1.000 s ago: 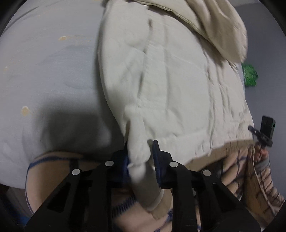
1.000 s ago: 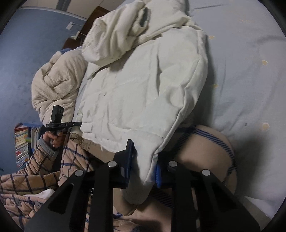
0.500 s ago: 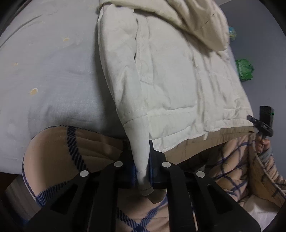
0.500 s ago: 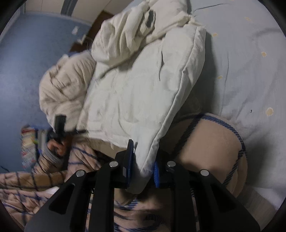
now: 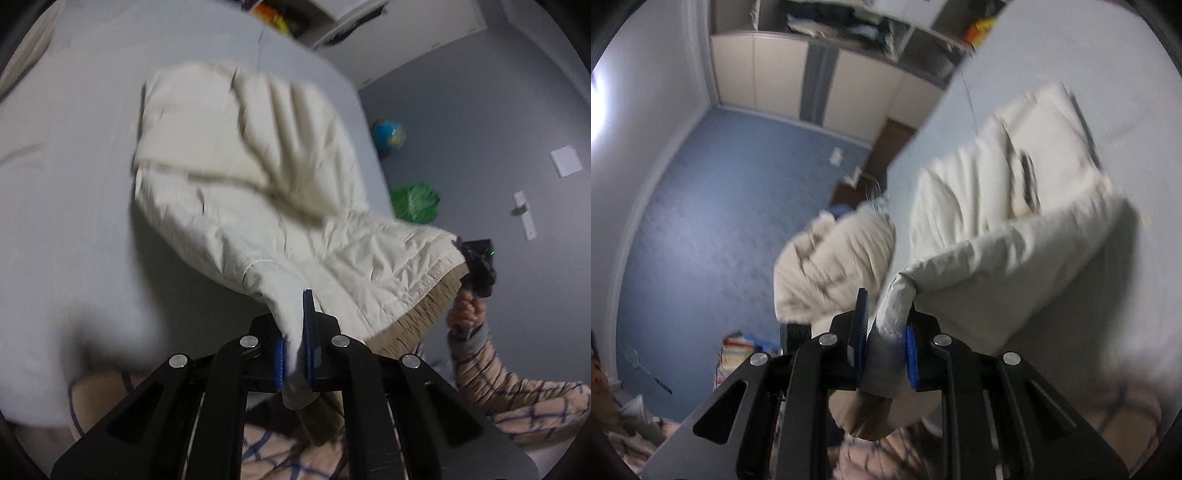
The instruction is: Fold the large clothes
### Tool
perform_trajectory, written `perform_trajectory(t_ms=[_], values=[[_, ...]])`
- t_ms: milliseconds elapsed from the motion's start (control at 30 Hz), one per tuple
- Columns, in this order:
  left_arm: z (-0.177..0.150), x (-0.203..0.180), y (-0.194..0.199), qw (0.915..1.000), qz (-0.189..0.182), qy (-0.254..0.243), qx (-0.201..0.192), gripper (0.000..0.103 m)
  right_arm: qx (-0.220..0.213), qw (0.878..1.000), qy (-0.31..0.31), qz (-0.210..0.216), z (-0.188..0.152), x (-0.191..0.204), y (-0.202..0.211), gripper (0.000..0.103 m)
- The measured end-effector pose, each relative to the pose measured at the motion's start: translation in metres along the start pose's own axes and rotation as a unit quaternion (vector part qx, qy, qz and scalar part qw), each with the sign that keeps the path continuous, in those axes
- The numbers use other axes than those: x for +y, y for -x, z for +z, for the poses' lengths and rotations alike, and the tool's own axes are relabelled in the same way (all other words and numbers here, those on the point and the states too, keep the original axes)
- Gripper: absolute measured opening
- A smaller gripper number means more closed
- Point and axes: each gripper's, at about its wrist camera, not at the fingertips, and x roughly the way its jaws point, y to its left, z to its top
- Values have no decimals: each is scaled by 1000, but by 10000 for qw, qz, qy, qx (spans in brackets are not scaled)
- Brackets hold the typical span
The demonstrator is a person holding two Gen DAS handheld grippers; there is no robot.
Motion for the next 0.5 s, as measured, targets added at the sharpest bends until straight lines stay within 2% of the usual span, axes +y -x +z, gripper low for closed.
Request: perform_trajectory(t_ms=[133,300,500], values=[[33,-5,18,9988,-133,10,-464,8,-663,9970,-256,294,34,-8,-4,14],[80,2,27,9953,-274,203,-901,8,-1501,9848,-734,473,74,-31,-4,14],[126,14,23,9916,-471,371,-1146,8,-1889,9751,-1141,238,115,-57,-13,14]])
